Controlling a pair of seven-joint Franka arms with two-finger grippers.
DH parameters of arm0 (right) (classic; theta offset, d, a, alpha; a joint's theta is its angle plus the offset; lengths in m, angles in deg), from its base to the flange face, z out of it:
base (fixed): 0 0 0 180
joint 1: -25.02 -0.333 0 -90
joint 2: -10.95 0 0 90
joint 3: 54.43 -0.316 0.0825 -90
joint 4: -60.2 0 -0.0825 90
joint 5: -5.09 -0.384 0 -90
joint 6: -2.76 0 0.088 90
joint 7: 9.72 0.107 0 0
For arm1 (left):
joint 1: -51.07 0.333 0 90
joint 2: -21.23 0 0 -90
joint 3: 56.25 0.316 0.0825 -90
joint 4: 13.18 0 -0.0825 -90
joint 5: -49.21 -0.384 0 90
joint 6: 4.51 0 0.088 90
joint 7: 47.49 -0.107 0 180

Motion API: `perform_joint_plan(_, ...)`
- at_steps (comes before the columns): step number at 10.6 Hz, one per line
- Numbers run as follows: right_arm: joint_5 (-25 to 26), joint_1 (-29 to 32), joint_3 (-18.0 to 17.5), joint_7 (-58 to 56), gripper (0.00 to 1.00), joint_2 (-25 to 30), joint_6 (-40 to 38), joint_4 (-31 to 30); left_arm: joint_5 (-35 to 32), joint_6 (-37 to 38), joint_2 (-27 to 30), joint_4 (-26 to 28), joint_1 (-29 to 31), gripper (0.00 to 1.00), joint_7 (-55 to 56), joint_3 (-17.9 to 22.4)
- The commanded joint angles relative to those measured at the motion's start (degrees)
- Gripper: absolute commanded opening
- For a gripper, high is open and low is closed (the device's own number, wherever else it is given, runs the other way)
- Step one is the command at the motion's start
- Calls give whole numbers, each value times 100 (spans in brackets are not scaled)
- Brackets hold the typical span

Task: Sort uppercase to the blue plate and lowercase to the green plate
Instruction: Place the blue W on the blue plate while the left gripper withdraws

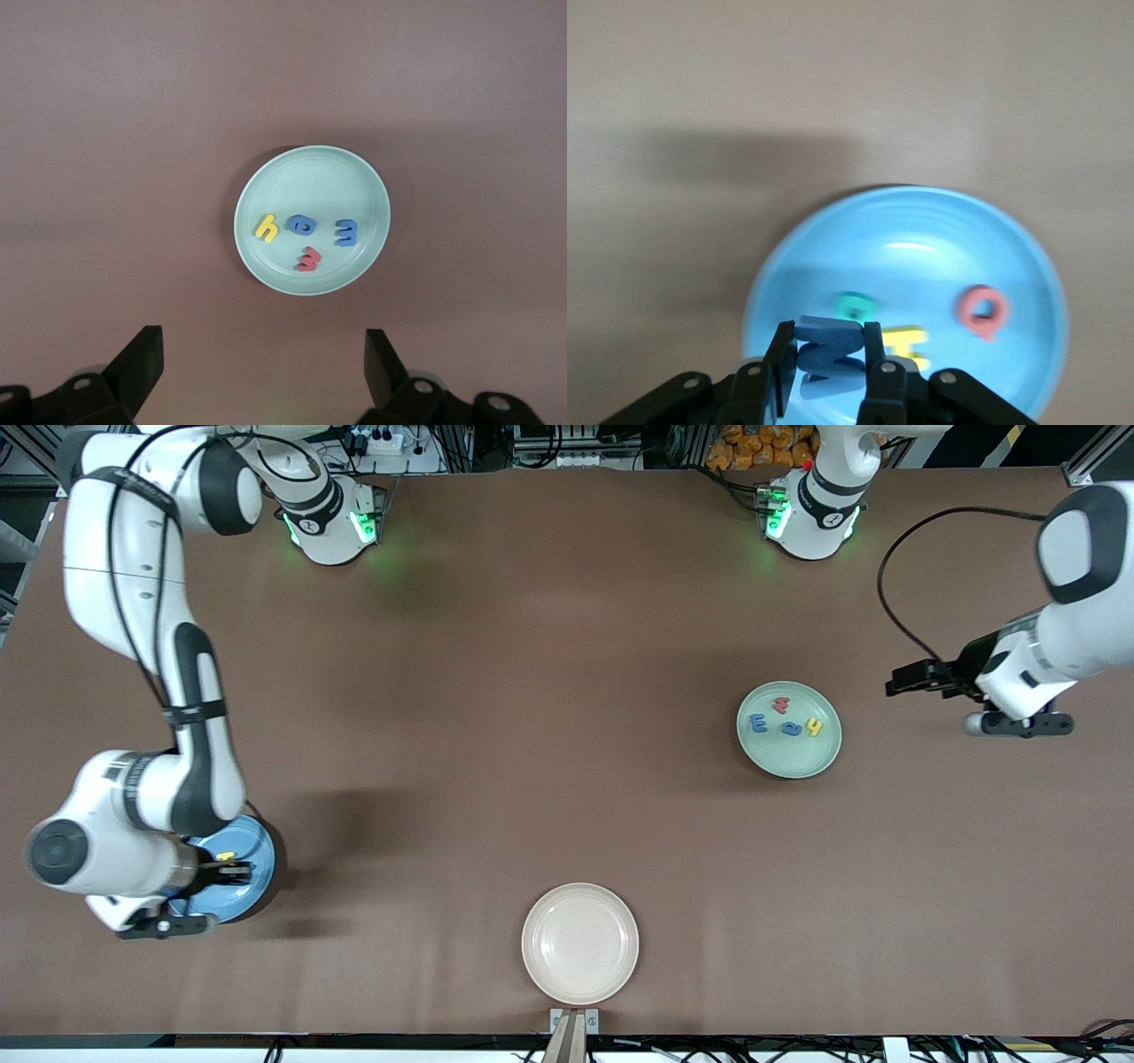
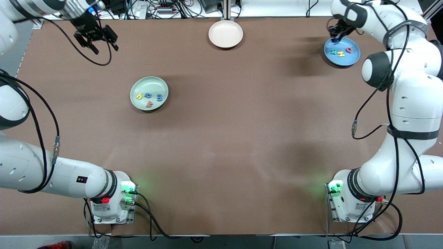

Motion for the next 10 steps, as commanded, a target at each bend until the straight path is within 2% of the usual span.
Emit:
perform_joint_plan(1,18,6,-14,-196,99,90,-92,-48,84,563,-29,-595,101,100,-84,-17)
perform_joint_plan(8,-130,58,4,-214,100,204,-92,-118,-90,881,191,-1387,101,100,-13,0)
perform_joint_plan(10,-175,145,-75,-187,100,650,-40,-730,-660,881,182,-1633,92,100,-5,-17)
